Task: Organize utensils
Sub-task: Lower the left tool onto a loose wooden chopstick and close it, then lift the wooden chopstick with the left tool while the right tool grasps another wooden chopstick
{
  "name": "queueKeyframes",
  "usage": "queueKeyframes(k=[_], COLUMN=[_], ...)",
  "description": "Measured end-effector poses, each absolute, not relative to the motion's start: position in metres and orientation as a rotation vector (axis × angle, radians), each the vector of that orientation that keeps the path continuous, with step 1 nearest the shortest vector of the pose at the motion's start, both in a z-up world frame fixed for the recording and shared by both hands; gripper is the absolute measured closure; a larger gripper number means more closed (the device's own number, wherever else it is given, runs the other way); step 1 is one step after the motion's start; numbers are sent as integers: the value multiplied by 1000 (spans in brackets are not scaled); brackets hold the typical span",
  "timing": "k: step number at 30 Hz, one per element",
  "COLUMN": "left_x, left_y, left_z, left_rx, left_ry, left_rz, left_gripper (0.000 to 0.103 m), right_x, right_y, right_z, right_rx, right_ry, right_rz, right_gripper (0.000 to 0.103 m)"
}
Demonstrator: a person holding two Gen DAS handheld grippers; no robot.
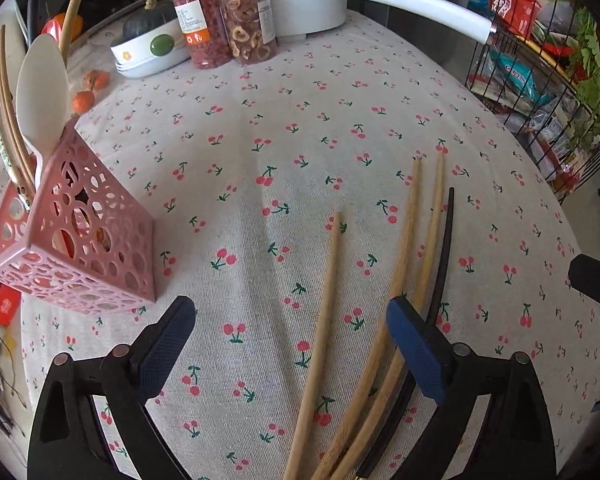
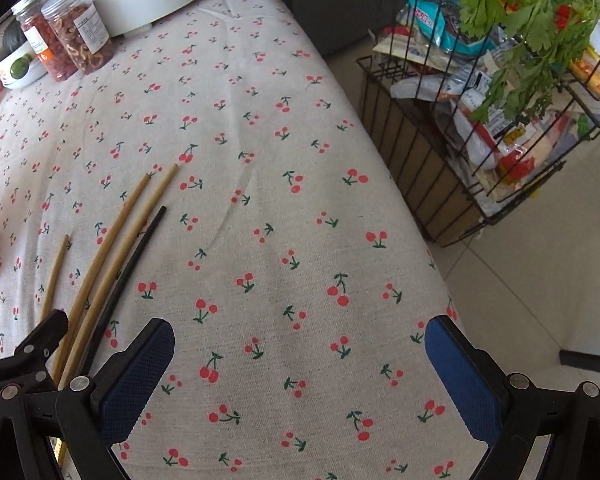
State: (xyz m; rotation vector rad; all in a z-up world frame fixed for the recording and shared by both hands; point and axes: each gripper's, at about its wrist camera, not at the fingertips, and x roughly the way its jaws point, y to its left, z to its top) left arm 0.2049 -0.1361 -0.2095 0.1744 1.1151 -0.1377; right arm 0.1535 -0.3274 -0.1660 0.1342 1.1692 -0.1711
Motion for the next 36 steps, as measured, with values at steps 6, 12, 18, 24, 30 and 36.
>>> queueKeyframes(k=[6, 12, 18, 24, 30, 36], left_x=[214, 215, 205, 183, 157, 139], left_y=[-139, -148, -144, -121, -87, -49], left_z=[-216, -214, -201, -160, -120, -98], left_rx=[125, 142, 108, 44, -12, -83], left_ry=[1151, 1154, 1153, 1079, 991, 925], left_rz=[-198, -230, -299, -359, -401, -441], left_gripper=[51, 93, 97, 97, 98, 98], right_x=[162, 168, 171, 175, 181, 195], right_y=[-326, -319, -314, -310, -294, -277], right_z=[-171, -174, -180, -182, -181, -173], right_rx=[110, 109, 139, 199, 250, 356], right_ry=[1180, 1198, 1227, 1236, 1221, 1160], right_rz=[-159, -142, -123, -110, -61, 7], right_gripper=[0, 0, 0, 0, 0, 10])
